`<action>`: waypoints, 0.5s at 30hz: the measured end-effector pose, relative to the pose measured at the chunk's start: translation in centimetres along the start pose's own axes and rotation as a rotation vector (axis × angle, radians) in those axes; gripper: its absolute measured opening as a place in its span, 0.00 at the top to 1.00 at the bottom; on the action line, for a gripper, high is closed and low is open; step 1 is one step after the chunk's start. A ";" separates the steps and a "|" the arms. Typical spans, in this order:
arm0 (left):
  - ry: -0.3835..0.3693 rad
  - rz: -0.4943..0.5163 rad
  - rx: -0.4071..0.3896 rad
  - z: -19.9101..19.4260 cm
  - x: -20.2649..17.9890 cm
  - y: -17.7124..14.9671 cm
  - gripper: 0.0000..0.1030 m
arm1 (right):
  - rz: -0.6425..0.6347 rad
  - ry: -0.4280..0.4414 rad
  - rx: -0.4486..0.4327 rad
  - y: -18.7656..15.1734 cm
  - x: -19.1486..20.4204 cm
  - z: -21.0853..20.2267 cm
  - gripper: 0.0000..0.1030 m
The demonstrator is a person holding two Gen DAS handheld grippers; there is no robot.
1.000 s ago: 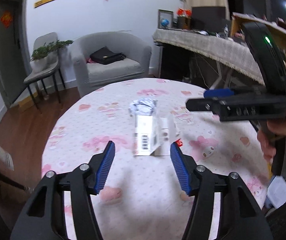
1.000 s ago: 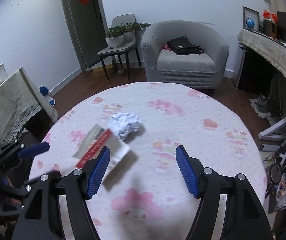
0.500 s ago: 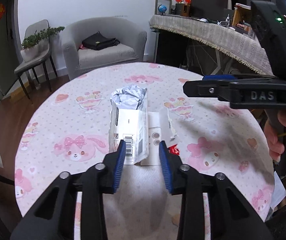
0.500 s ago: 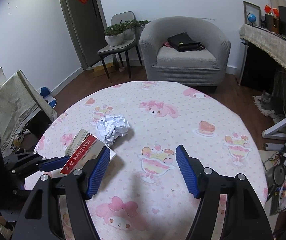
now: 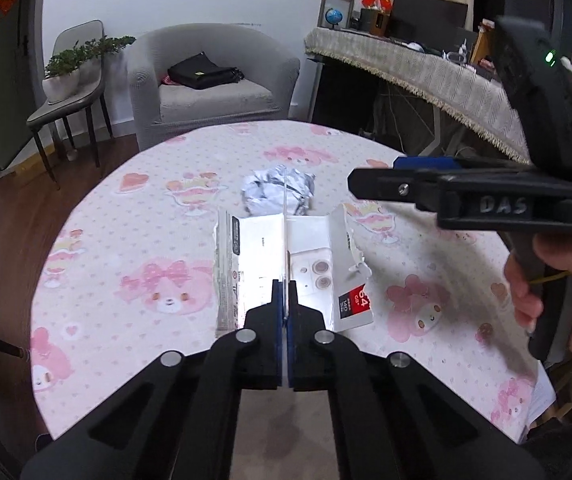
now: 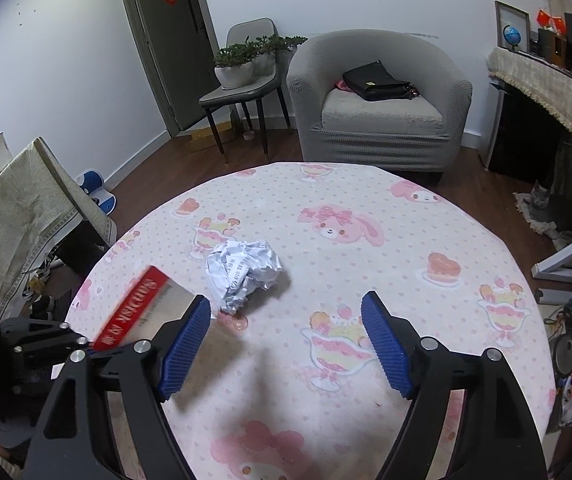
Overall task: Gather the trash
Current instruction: 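Grasp the white SanDisk box with the left gripper while the right approaches the paper ball, then close the right gripper on the crumpled white paper ball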
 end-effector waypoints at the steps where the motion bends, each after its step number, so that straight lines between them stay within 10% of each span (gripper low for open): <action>1: -0.001 -0.008 -0.005 -0.4 0.4 0.0 0.98 | 0.004 -0.002 0.002 0.1 0.1 0.2 0.24; 15: 0.063 -0.100 -0.034 -2.9 7.2 -1.0 0.98 | -0.023 -0.017 0.083 0.7 2.5 5.3 0.24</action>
Point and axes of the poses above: each gripper's, at about its wrist camera, not at the fingertips, and z roughly the way its jaws point, x to its left, y to its top, the point moved 2 cm from there along z, roughly the way its jaws point, and after that the axes turned 13 degrees about y, right-handed, at the moved point
